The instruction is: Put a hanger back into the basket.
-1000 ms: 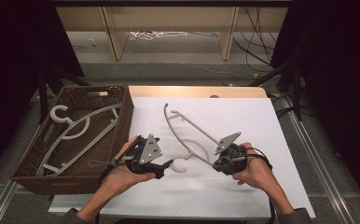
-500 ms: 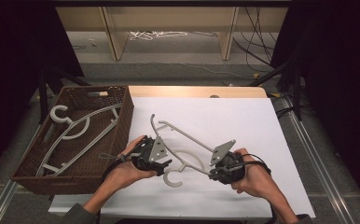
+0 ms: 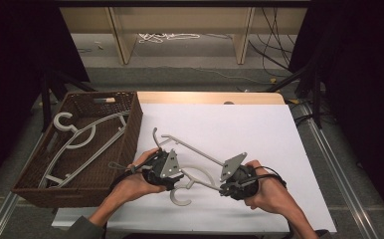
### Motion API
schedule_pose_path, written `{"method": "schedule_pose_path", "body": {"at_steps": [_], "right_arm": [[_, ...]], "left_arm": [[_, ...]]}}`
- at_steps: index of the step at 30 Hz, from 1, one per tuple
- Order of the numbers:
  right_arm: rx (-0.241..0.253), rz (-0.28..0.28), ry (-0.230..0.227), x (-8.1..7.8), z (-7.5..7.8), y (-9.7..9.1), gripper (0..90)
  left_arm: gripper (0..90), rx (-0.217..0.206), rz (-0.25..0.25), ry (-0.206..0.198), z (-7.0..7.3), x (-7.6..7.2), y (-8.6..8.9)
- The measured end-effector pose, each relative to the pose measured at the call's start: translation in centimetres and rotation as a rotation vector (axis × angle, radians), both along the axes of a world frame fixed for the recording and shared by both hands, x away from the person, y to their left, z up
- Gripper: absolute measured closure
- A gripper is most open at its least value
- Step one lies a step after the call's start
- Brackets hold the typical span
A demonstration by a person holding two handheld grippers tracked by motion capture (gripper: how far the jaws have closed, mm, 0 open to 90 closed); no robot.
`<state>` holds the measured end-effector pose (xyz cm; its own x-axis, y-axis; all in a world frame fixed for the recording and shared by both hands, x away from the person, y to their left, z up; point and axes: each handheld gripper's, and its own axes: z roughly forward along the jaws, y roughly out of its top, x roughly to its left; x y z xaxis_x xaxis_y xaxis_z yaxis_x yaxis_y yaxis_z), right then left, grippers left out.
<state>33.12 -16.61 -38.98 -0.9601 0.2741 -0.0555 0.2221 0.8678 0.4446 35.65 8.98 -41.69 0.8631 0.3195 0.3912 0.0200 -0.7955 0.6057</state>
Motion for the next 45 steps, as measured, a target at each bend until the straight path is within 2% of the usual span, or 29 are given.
{"method": "schedule_pose_path", "body": {"at_steps": [7,11,12,13,14,19,24,28,31,33,34,35,36,37,38,39,41,42,43,44,45], "right_arm": [[-0.013,0.036,0.013,-0.2,-0.1,0.4,82.2],[-0.012,0.064,0.014,-0.4,-0.1,0.5,82.2],[-0.011,0.069,0.015,-0.3,-0.1,0.5,82.2],[-0.009,0.072,0.014,-0.3,0.0,0.5,82.2],[-0.009,0.075,0.01,-0.3,0.0,0.4,82.2],[0.006,0.104,0.012,-0.1,0.1,0.0,82.1],[0.023,0.158,-0.016,0.4,0.5,-1.0,81.7],[0.033,0.169,-0.028,0.5,0.8,-1.6,81.0],[0.054,0.182,-0.055,0.9,1.0,-2.0,79.6],[0.058,0.17,-0.082,1.0,1.1,-2.3,78.3],[0.057,0.168,-0.086,1.2,1.1,-2.4,76.6],[0.072,0.13,-0.124,1.3,1.1,-2.5,74.2],[0.075,0.124,-0.12,1.4,1.1,-2.7,75.9],[0.08,0.125,-0.112,1.5,1.1,-2.8,75.4],[0.083,0.112,-0.109,1.4,1.2,-2.8,74.3],[0.088,0.099,-0.112,1.5,1.3,-2.9,70.1],[0.14,0.036,-0.114,1.7,1.4,-3.0,61.7],[0.157,0.005,-0.116,1.8,1.5,-3.1,57.1],[0.165,-0.014,-0.12,1.9,1.6,-3.1,52.9],[0.186,-0.061,-0.127,1.9,1.7,-3.1,46.2],[0.204,-0.083,-0.138,2.0,1.8,-3.1,43.0]], "left_arm": [[36.1,0.026,-0.052,0.012,-0.6,-0.2,-0.4],[45.0,0.041,-0.108,0.027,-0.8,-0.5,-0.5],[48.7,0.045,-0.125,0.04,-0.8,-0.5,-0.6],[56.2,0.053,-0.135,0.041,-0.7,-0.6,-0.6],[59.0,0.054,-0.147,0.038,-0.7,-0.7,-0.6],[63.0,0.08,-0.191,0.021,-0.2,-0.9,-0.5],[71.9,0.069,-0.281,0.033,-0.2,-1.3,-0.7],[73.8,0.049,-0.291,0.044,-0.1,-1.4,-0.9],[75.1,0.019,-0.294,0.047,0.4,-1.5,-0.6],[77.2,-0.019,-0.3,0.064,1.0,-1.6,-0.5],[78.7,-0.075,-0.3,0.116,1.2,-1.6,-0.5],[79.5,-0.047,-0.309,0.102,1.5,-1.7,-0.5],[79.4,-0.059,-0.295,0.106,1.4,-1.9,-0.6],[79.4,-0.047,-0.288,0.11,1.5,-2.0,-0.8],[79.5,-0.062,-0.278,0.122,1.5,-2.0,-0.9],[79.6,-0.097,-0.247,0.147,1.4,-2.0,-1.0],[79.6,-0.124,-0.21,0.173,1.5,-1.7,-0.9],[79.6,-0.124,-0.201,0.174,1.6,-1.7,-0.8],[79.7,-0.142,-0.173,0.181,1.7,-1.6,-0.7],[79.7,-0.142,-0.158,0.183,1.8,-1.6,-0.6],[79.7,-0.136,-0.147,0.184,1.9,-1.5,-0.5]]}}
